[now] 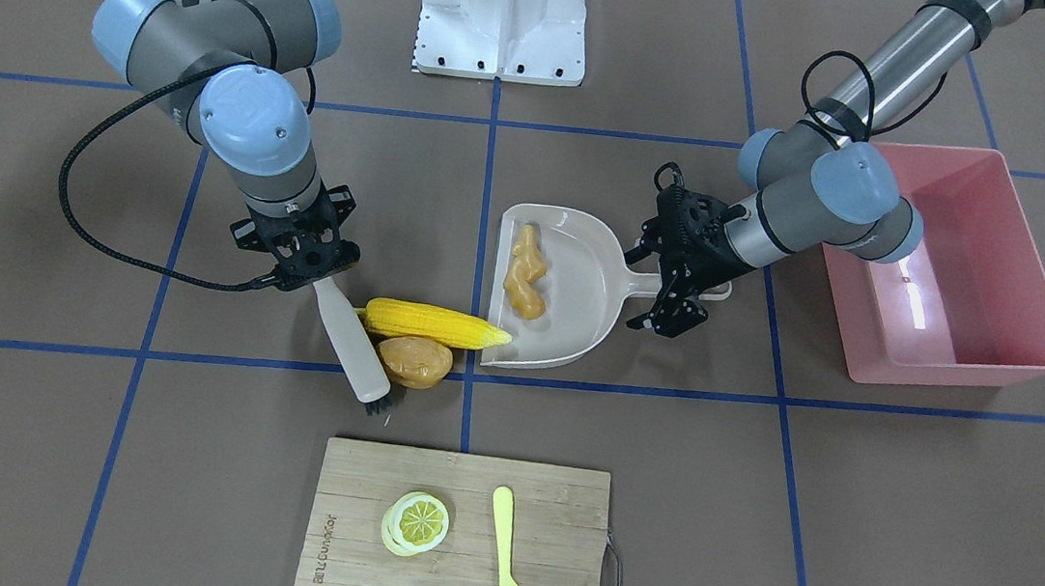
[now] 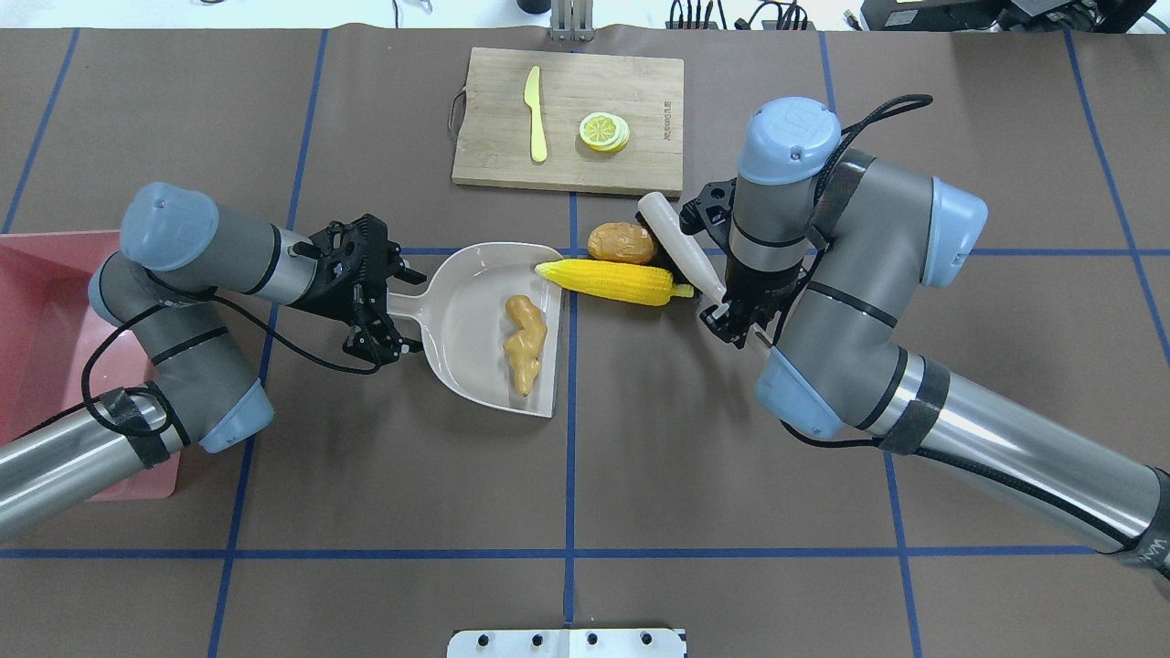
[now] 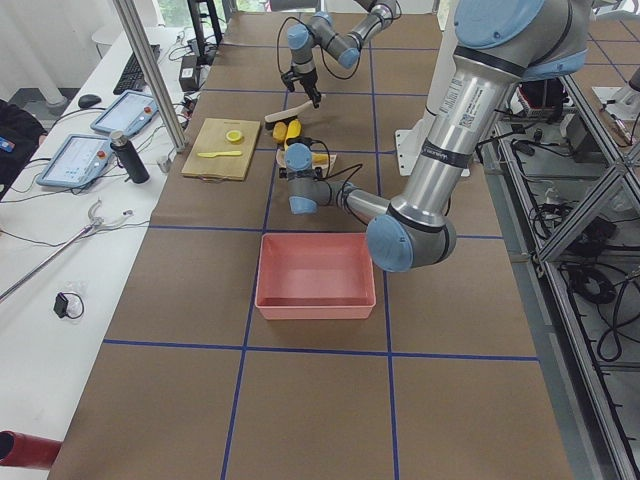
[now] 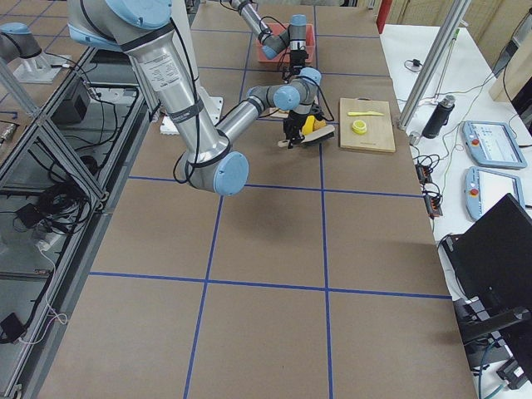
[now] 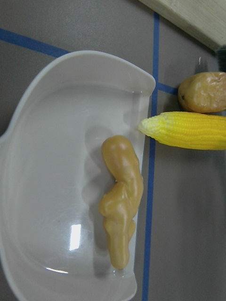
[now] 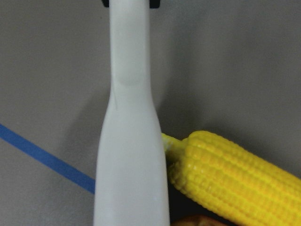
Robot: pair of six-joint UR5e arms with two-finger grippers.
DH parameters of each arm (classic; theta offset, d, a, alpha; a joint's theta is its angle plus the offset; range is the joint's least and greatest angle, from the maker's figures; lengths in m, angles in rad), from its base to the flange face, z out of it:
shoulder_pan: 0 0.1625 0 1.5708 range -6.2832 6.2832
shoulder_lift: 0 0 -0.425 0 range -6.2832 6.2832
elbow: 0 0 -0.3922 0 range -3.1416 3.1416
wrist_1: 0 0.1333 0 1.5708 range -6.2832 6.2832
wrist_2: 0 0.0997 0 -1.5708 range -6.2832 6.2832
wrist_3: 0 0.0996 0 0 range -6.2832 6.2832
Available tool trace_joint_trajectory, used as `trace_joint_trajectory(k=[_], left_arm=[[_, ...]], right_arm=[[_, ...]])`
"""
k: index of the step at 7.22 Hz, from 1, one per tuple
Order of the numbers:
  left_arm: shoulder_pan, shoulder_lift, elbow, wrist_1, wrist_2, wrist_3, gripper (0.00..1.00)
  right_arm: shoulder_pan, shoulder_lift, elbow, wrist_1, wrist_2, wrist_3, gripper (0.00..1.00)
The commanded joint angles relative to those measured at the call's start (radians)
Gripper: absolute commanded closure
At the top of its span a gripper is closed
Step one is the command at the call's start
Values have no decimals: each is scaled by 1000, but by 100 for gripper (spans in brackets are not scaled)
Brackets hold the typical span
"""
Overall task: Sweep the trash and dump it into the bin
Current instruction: 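Lift the brush with the right gripper behind the corn cob, then sweep the yellow corn cob into the dustpan with the brush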
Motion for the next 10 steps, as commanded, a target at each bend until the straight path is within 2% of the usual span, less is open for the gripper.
trace_joint_trajectory(k=[1, 5, 10], left_arm=[[0, 0, 0, 0, 0, 0, 3], [0, 0, -2, 2, 0, 0, 3], [2, 2, -2, 2, 0, 0, 3]], right_arm=[[-54, 1, 68, -56, 6, 4, 100], [-147, 13, 119, -67, 1, 120, 100], [-158, 70, 125, -71, 14, 157, 100]])
